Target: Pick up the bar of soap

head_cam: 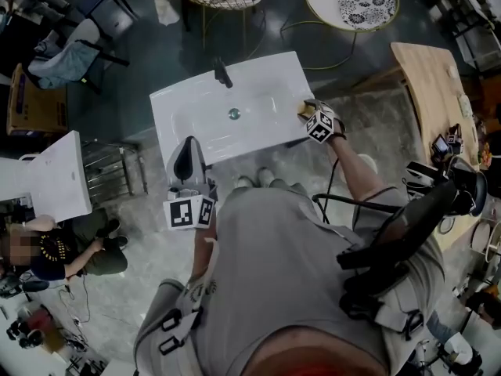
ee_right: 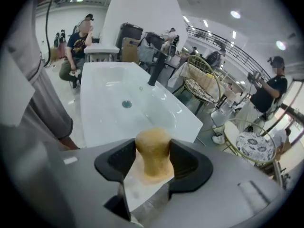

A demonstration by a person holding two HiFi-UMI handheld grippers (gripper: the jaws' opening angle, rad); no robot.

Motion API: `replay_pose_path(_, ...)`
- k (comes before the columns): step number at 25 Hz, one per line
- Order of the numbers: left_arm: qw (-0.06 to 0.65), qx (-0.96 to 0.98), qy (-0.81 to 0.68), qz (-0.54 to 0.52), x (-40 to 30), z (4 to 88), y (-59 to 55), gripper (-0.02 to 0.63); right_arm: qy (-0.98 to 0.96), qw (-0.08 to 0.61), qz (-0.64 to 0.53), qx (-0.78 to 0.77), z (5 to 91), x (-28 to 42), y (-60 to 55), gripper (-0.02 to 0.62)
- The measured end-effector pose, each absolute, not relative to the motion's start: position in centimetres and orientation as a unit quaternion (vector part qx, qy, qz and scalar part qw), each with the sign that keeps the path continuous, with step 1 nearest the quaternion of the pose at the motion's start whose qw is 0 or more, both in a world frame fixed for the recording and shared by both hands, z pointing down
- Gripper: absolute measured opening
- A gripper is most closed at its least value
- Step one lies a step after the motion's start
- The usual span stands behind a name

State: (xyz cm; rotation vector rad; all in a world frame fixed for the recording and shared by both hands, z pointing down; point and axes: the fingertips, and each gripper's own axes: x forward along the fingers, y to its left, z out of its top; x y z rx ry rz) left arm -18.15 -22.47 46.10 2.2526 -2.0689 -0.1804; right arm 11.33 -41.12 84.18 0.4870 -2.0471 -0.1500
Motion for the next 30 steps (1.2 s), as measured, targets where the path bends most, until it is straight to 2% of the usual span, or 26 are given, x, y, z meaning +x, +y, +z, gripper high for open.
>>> replay_pose_path(6,0.043,0.738,-0.671,-0.06,-18.2,46.3,-22.7,-0.008,-0.865,0.416,0.079,0.27,81.6,11.8,-42.9,0.215)
replay_pose_path(8,0.045,0.739,-0.669,-0.061,-18.2,46.4,-22.9,-0.008,-0.858,0.431,0.088,0.266,81.7,11.9,-42.9,0.215)
replay_pose_path(12,0.05,0.744,-0.664,-0.063,-17.6,46.6,-23.5,-0.008,-0.833,0.502,0.022,0.231,84.6,11.2,-42.9,0.219)
replay_pose_path(14,0.05,0.745,-0.662,-0.063,-17.4,46.6,-23.7,-0.008,-0.82,0.527,0.021,0.221,86.2,11.0,-42.9,0.24)
replay_pose_path(16,0.049,0.745,-0.662,-0.064,-17.4,46.5,-23.7,-0.008,-0.815,0.536,0.028,0.219,87.1,10.8,-42.9,0.258)
replay_pose_path(19,0.049,0.74,-0.668,-0.064,-17.9,46.6,-23.5,-0.008,-0.817,0.537,0.032,0.205,87.1,10.7,-42.8,0.235)
replay_pose_path(21,0.05,0.736,-0.672,-0.063,-18.2,46.7,-23.3,-0.008,-0.823,0.527,0.048,0.206,86.4,10.9,-42.8,0.215)
replay_pose_path(27,0.049,0.732,-0.677,-0.062,-18.9,46.7,-23.2,-0.008,-0.834,0.465,0.12,0.273,83.8,12.5,-43.4,0.21)
replay_pose_path(30,0.05,0.736,-0.672,-0.062,-18.6,46.7,-23.5,-0.008,-0.841,0.439,0.118,0.293,83.0,13.1,-44.2,0.209)
